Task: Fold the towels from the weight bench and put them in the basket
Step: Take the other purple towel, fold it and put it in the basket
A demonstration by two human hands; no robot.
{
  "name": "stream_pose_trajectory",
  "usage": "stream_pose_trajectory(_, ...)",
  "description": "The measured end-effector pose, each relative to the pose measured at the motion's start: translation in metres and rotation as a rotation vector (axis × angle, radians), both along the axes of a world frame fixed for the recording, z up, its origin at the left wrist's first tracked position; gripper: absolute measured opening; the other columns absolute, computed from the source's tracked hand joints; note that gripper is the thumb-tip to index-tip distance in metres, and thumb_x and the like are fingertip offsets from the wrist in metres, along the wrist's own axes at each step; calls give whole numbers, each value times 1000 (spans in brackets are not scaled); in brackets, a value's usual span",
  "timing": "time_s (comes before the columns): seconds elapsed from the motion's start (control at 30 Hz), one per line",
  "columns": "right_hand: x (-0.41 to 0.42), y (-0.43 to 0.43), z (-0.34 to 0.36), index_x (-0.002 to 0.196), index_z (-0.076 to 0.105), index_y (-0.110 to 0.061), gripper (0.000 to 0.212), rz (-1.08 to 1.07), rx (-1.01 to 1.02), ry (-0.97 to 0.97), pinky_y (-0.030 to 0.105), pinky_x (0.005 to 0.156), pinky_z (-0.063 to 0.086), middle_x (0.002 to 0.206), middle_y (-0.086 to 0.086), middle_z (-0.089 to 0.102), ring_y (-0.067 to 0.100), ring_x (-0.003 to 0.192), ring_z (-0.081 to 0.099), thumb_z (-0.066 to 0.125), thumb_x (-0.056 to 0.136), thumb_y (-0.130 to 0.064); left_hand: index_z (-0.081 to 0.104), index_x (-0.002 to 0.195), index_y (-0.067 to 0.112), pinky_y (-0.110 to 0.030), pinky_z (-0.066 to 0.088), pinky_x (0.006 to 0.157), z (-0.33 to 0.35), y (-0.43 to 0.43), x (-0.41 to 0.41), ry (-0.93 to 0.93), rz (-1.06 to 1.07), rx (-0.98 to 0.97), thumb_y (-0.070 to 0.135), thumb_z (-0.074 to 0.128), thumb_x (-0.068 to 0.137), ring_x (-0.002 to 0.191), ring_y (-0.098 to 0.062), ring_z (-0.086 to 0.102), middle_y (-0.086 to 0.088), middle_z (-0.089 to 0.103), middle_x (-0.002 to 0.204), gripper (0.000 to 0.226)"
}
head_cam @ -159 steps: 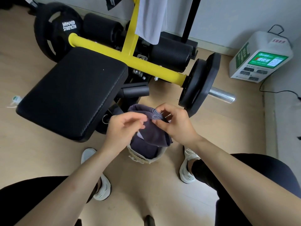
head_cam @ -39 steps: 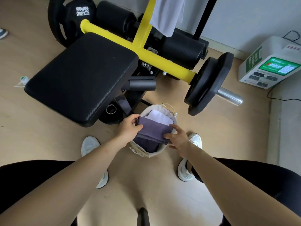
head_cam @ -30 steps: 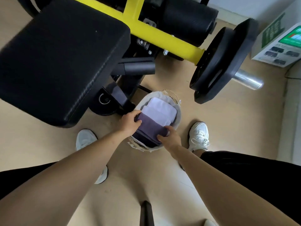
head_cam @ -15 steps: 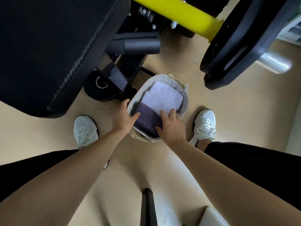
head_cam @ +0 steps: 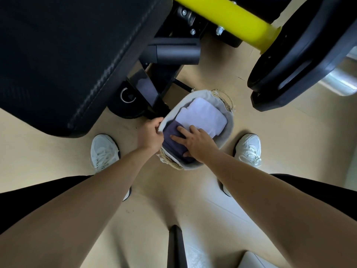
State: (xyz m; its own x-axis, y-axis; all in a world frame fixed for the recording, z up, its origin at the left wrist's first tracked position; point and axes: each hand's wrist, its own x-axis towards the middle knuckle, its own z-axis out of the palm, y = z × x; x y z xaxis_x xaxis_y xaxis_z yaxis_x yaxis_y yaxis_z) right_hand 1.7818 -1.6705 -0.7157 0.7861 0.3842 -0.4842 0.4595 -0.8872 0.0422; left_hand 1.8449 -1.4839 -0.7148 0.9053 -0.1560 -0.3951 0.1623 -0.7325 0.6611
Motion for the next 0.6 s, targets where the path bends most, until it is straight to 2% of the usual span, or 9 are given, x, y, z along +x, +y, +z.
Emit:
stream_pose_trajectory(0.17,3,-14,21,158,11,-39,82,-80,157,120,42,96,46,167,2,10,30,126,41,58,93,-52,61,140,18,-38,53,100,12,0,3,133,34,-62,-5,57,87,116,-28,66,-7,71,128,57)
stream_pose_trajectory(0.27,-8,-30,42,158,19,-36,79,-198,269,156,47,102,46,167,1,14,32,130,42,61,93,-49,57,143,20,-34,50,99,29,0,0,187,-3,-27,3,62,88,120,-27,64,-4,67,135,58)
stream_pose_trajectory(0.33,-15,-38,60,156,30,-29,71,-329,358,148,47,106,44,164,4,25,32,134,42,61,94,-47,59,141,19,-34,50,98,44,-1,-2,183,-39,2,9,65,89,121,-27,62,-6,62,138,54)
stream_pose_trajectory(0.4,-18,-44,83,148,45,-22,59,-510,506,89,39,103,45,153,7,44,29,129,51,62,95,-43,64,134,19,-32,49,93,64,-2,-2,150,-61,13,13,66,90,118,-26,62,-7,61,136,44)
stream_pose_trajectory(0.5,-12,-46,127,128,65,-23,38,-764,655,-49,27,87,49,125,-2,68,14,96,64,63,95,-42,72,118,23,-32,52,95,110,-6,-2,98,-125,-30,14,66,90,112,-22,66,0,71,125,30)
stream_pose_trajectory(0.6,1,-48,178,103,74,-24,19,-926,841,-226,28,78,53,94,-7,75,11,79,67,66,94,-39,76,106,26,-38,57,92,169,-12,0,-32,-230,-120,14,65,90,98,-14,71,10,77,103,23)
